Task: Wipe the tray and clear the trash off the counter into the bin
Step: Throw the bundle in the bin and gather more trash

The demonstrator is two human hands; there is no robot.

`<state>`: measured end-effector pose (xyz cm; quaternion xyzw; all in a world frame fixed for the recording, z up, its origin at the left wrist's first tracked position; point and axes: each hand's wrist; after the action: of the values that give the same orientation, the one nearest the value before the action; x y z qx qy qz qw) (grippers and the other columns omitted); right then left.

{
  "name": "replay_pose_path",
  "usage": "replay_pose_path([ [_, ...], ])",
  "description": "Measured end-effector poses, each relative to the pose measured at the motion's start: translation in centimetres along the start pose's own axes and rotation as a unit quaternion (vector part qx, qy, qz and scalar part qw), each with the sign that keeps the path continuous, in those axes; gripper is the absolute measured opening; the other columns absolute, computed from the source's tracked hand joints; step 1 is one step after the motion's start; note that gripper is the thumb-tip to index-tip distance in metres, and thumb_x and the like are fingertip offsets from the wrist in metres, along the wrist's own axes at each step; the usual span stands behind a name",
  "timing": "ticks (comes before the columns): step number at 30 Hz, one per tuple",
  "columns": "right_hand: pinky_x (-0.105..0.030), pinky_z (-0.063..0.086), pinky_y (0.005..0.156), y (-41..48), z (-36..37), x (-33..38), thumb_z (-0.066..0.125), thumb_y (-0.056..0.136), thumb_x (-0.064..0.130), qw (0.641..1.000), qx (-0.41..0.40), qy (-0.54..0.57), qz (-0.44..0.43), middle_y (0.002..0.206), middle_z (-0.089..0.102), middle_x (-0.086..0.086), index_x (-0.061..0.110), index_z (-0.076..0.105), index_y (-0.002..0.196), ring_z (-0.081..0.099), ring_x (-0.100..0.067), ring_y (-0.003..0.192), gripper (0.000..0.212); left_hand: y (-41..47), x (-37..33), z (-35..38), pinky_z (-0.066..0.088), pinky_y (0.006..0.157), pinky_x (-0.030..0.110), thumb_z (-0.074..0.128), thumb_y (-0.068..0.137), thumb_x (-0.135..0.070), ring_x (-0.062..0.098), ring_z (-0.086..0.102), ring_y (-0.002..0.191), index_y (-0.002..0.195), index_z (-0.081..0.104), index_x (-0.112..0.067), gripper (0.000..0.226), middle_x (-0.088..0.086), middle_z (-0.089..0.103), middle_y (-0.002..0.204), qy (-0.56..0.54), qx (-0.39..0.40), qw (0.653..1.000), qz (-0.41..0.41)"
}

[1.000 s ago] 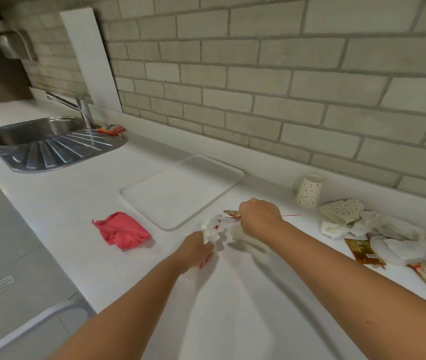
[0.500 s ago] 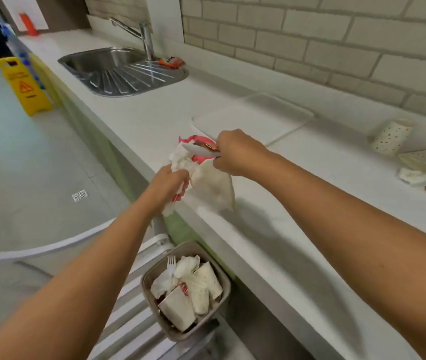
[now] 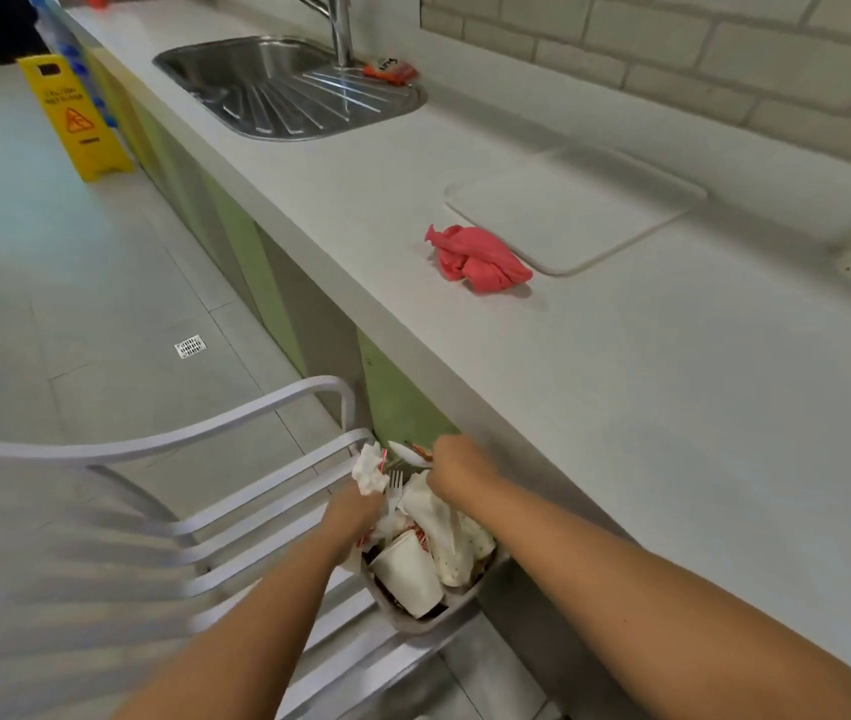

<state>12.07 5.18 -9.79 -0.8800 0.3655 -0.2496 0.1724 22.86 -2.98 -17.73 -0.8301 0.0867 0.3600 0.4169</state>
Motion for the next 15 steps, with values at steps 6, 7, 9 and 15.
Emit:
replay_pose_path([
  [6,-0.030,0.044,0.074,1.4,4.1,-2.2,0.042,0.094,0.002,0.998,0.025,0.030,0.042,0.125,0.059,-0.016,0.001,0.057,0.122,0.059,-0.030,0.111,0.032,2.2,1.9,1.2,0.047,0.076,0.029,0.046,0.094,-0.021,0.024,0.058,0.101,0.141,0.035,-0.014,0.049,0.005,0.060,0.117,0.097,0.025,0.992,0.080],
  [7,-0.029,0.041,0.072,1.5,4.6,-2.4,0.041,0.093,0.001,0.998,0.027,0.034,0.042,0.126,0.058,-0.016,0.001,0.056,0.123,0.059,-0.030,0.112,0.033,2.8,2.1,1.5,0.047,0.083,0.031,0.045,0.092,-0.016,0.026,0.056,0.107,0.142,0.033,-0.014,0.051,0.009,0.058,0.125,0.126,0.036,0.988,0.087],
  [9,-0.032,0.045,0.080,1.9,5.2,-2.9,0.041,0.093,0.000,0.997,0.032,0.042,0.050,0.127,0.055,-0.016,0.000,0.055,0.123,0.057,-0.030,0.114,0.033,3.7,2.2,2.1,0.048,0.090,0.037,0.043,0.090,-0.011,0.024,0.056,0.105,0.134,0.042,-0.008,0.044,0.014,0.058,0.125,0.187,0.059,0.978,0.077],
  [15,-0.031,0.049,0.089,3.4,5.0,-3.4,0.043,0.094,0.002,0.993,0.057,0.064,0.084,0.130,0.053,-0.016,-0.002,0.053,0.125,0.058,-0.029,0.114,0.033,6.4,3.7,3.2,0.042,0.101,0.032,0.047,0.091,-0.024,0.026,0.050,0.121,0.131,0.044,-0.007,0.044,0.012,0.051,0.133,0.292,0.038,0.955,0.028],
])
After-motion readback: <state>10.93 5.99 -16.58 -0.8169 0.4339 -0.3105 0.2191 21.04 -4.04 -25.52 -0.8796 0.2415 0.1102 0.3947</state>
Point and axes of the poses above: each hand's wrist, its own y-axis towards the middle knuckle, its own z-axis out of the palm, x = y × z
